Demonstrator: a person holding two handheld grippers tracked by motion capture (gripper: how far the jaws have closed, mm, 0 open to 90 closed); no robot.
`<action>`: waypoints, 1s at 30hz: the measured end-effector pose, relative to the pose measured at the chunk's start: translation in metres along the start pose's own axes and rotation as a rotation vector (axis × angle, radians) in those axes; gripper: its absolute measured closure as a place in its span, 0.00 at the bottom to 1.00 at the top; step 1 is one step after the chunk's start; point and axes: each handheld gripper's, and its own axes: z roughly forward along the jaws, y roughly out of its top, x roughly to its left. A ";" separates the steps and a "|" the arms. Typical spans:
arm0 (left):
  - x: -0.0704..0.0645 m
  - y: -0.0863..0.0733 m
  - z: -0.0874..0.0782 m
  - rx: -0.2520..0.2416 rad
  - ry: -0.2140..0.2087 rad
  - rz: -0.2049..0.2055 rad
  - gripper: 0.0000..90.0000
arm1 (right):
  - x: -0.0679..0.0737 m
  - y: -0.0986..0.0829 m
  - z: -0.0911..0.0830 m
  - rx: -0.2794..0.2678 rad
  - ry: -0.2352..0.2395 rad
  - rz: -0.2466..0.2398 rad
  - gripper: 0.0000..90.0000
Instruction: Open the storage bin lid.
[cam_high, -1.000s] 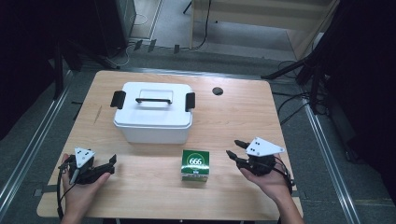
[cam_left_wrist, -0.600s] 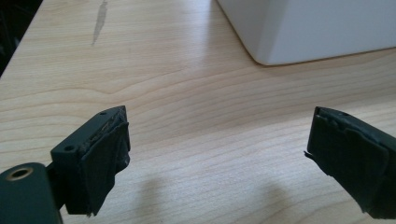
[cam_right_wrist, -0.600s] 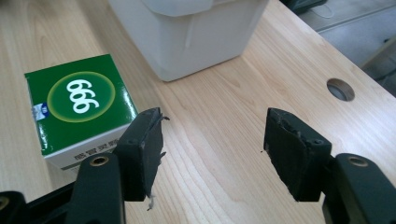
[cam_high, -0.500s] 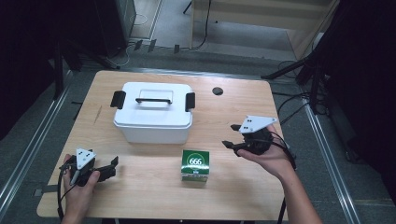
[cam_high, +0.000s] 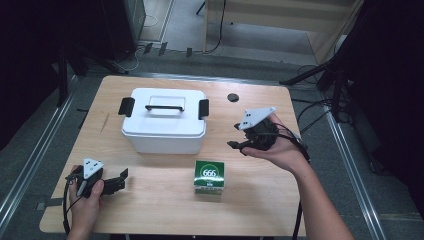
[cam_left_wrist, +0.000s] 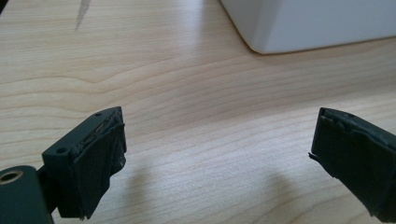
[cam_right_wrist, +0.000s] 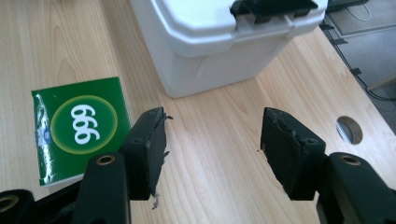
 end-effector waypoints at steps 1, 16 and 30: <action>0.001 0.000 0.000 -0.002 0.002 -0.009 0.04 | 0.000 0.000 0.000 0.000 0.000 0.000 0.46; -0.001 -0.005 -0.010 -0.096 0.077 -0.008 0.04 | -0.010 0.045 0.012 0.062 0.058 -0.061 0.46; 0.033 -0.007 -0.023 -0.084 0.177 -0.109 0.04 | -0.015 0.103 0.034 0.104 0.054 -0.163 0.53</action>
